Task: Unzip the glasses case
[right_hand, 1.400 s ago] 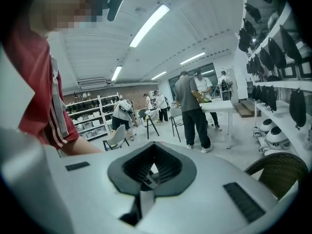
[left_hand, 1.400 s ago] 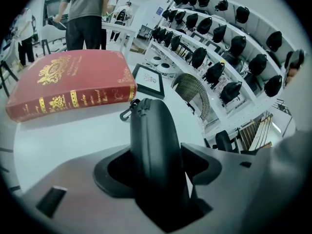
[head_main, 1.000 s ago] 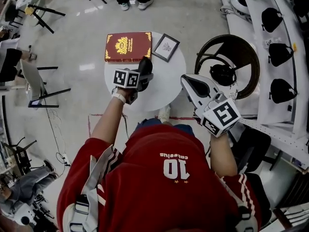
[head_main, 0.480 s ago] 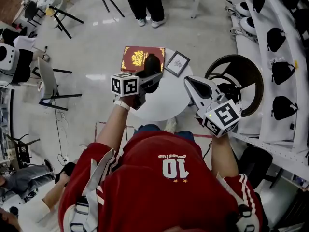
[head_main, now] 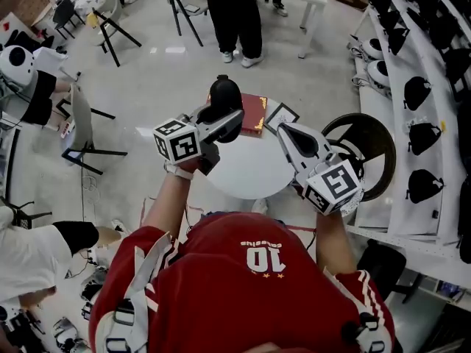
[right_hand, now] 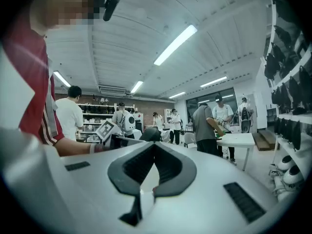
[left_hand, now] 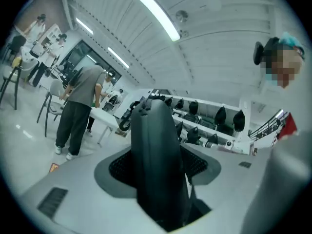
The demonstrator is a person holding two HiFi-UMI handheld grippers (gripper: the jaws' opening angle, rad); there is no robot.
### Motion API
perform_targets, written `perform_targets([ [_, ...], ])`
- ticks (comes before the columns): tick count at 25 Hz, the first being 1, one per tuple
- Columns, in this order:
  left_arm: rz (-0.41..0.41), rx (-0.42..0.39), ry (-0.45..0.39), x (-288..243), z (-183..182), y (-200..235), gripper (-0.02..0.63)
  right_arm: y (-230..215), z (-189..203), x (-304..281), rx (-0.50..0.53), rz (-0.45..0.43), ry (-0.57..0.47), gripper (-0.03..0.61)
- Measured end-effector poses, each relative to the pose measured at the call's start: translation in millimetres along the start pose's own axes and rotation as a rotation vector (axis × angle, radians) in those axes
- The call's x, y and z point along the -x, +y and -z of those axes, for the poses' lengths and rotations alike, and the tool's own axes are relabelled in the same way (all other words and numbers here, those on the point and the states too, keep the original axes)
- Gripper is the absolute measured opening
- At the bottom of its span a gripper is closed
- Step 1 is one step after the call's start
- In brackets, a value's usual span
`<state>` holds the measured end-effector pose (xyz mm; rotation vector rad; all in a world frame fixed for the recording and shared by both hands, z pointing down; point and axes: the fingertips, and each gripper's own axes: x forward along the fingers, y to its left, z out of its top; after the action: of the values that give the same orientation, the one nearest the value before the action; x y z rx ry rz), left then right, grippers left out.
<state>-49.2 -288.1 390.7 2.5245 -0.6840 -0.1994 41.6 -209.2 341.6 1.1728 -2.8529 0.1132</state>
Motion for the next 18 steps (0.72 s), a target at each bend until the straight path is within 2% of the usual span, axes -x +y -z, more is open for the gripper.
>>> perform_targets([
  [4, 0.095, 0.081, -0.164, 34.1, -53.2, -23.4, 0.273, 25.0, -15.1, -13.4, 0.071, -0.001, -0.007, 0.012],
  [9, 0.25, 0.215, -0.329, 61.3, -102.8, -47.2, 0.273, 64.1, -46.4, -30.5, 0.213, -0.059, -0.052, 0.012],
  [12, 0.339, 0.315, -0.395, 70.2, -119.0, -56.5, 0.273, 84.5, -60.7, -39.9, 0.321, -0.097, -0.084, 0.014],
  [14, 0.394, 0.38, -0.433, 76.3, -127.8, -59.9, 0.273, 94.1, -65.9, -45.0, 0.359, -0.113, -0.091, 0.017],
  [18, 0.468, 0.421, -0.451, 87.3, -136.2, -72.0, 0.273, 111.0, -63.3, -51.7, 0.391, -0.142, -0.068, 0.063],
])
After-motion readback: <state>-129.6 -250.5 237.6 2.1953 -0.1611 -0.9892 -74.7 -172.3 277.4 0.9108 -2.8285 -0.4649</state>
